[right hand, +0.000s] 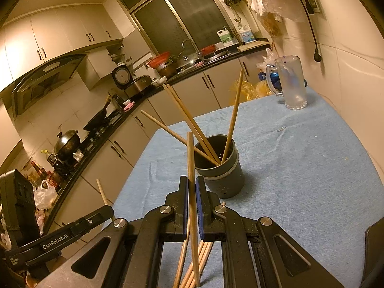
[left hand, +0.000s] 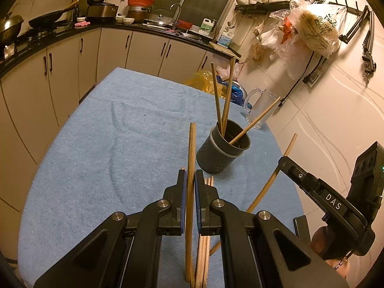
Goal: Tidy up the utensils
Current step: 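Lift the left tool's chopstick upright toward the cup while the right tool carries its own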
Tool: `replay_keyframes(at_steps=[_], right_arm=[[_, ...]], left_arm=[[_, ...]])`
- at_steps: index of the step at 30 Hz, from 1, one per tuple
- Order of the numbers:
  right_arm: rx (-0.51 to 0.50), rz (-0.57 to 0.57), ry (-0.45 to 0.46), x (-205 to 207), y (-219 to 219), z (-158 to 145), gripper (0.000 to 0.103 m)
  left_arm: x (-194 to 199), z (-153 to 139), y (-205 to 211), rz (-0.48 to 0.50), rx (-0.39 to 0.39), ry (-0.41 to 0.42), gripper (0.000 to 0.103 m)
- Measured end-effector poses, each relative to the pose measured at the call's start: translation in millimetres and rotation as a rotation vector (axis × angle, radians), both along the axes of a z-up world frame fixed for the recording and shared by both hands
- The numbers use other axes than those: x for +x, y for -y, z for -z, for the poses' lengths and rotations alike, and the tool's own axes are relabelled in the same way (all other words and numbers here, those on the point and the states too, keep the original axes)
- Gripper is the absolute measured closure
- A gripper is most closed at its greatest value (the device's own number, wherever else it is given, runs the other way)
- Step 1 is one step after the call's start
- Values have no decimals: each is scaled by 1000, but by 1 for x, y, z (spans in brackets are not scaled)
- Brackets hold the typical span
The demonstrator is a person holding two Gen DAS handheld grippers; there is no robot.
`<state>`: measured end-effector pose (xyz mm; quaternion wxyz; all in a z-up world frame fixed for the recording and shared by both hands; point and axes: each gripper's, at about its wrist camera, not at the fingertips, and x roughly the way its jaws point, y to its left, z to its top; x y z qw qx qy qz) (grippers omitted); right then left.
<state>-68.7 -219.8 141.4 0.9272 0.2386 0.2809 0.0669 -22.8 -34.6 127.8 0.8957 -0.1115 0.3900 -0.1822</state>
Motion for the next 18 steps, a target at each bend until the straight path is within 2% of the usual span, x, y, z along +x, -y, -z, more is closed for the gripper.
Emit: replay_keyframes(at_steps=[18], right_arm=[[-23,-4,-5,7,-10,0,96]], left_arm=[[5,4,-9,7,-18,-5,97]])
